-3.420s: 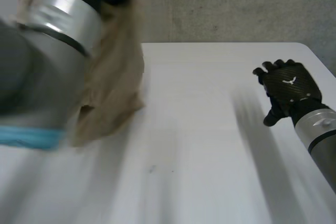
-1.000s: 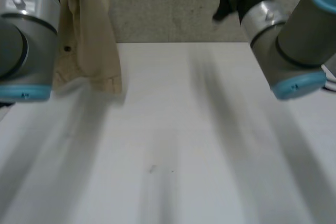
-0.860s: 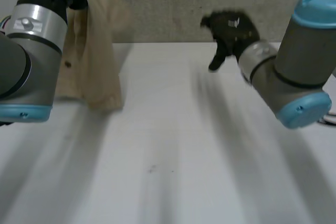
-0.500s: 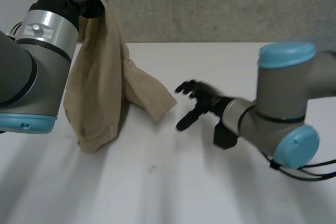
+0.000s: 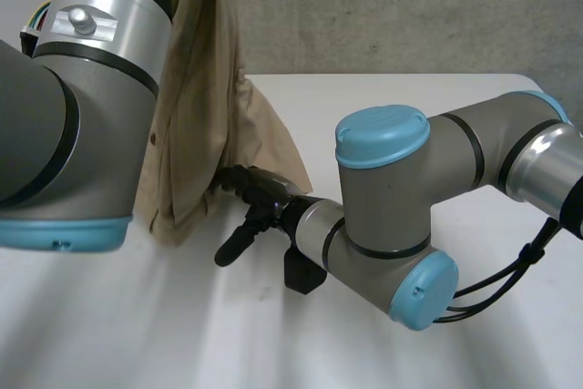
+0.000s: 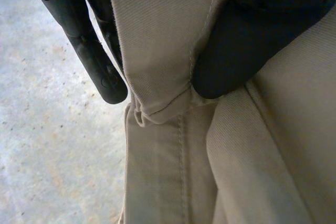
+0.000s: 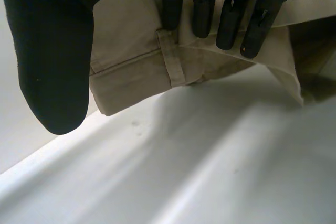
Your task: Fold the shorts.
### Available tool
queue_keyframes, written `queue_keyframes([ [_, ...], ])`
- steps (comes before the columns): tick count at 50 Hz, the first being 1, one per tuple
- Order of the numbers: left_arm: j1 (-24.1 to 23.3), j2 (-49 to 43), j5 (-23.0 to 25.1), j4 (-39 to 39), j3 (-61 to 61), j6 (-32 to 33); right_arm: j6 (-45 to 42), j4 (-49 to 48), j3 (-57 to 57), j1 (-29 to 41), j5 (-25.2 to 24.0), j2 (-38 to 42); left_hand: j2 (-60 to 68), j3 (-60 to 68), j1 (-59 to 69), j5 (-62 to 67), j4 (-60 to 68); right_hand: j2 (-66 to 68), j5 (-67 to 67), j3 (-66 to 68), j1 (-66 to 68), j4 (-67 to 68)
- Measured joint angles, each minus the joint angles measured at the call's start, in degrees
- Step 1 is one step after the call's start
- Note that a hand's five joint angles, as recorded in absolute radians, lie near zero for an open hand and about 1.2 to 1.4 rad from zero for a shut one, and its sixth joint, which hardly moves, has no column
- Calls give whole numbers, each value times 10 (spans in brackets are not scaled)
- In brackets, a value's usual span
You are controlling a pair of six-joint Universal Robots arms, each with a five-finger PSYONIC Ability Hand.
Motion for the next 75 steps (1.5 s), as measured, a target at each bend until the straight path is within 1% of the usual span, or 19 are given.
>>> queue_keyframes([
  [4, -12, 4, -5, 0, -1, -1, 3, -1, -4, 0, 1, 0, 0, 0, 0, 0, 0, 0, 0, 0, -1, 0],
  [5, -27, 8, -14, 1, -4, -1, 9, -2, -16, 0, 4, 4, 0, 0, 0, 0, 0, 0, 0, 0, -4, 0],
  [7, -31, 8, -18, 1, -5, -1, 11, -2, -20, 0, 5, 6, 0, 0, 0, 0, 0, 0, 0, 0, -4, 0],
  [12, -42, 14, -32, 0, -11, 0, 22, -1, -39, -3, 29, 20, 0, 0, 0, 0, 0, 0, 0, 0, -4, 0],
  [16, -41, 20, -34, 0, -20, 1, 23, 1, -31, -8, 49, 21, 0, 0, 0, 0, 0, 0, 0, 0, -4, 0],
  [17, -40, 24, -33, 1, -26, 1, 22, 1, -21, -14, 60, 19, 0, 0, 0, 0, 0, 0, 0, 0, -4, 0],
  [21, -37, 34, -33, 1, -38, 1, 20, 2, 5, -35, 76, 9, 0, 0, 0, 0, 0, 0, 0, 0, -4, 0],
  [32, -36, 53, -33, -2, -52, 1, 12, 4, 38, -76, 81, -35, 0, 0, 0, 0, 0, 0, 0, 0, -7, 0],
  [37, -40, 68, -32, -3, -54, 0, -8, 3, 38, -109, 74, -56, 0, 0, 0, 0, 0, 0, 0, 0, -7, 0],
  [41, -44, 71, -32, -5, -55, -1, -20, 3, 35, -121, 66, -60, 0, 0, 0, 0, 0, 0, 0, 0, -7, 0],
  [44, -48, 65, -33, -8, -58, -2, -28, 3, 33, -126, 49, -60, 0, 0, 0, 0, 0, 0, 0, -2, -7, 0],
  [50, -49, 45, -35, -8, -65, -3, -13, 4, 43, -111, 21, -51, 0, 0, 0, 0, 0, -37, -11, -20, -10, -12],
  [57, -43, 13, -34, -7, -69, -1, 16, 4, 56, -81, -13, -33, 0, 0, 0, 0, 0, -37, -11, -20, -15, -12],
  [64, -33, -1, -33, -6, -72, 0, 13, 4, 75, -81, -23, -34, 0, 0, 0, 0, 0, -37, -11, -20, -15, -12],
  [70, -10, -10, -33, -4, -75, 1, -24, 5, 108, -89, -21, -51, 0, 0, 0, 0, 0, -37, -11, -20, -15, -12],
  [75, -3, -13, -32, -3, -74, 1, -48, 6, 127, -91, -20, -63, 0, 0, 0, 0, 0, -37, -11, -20, -15, -12],
])
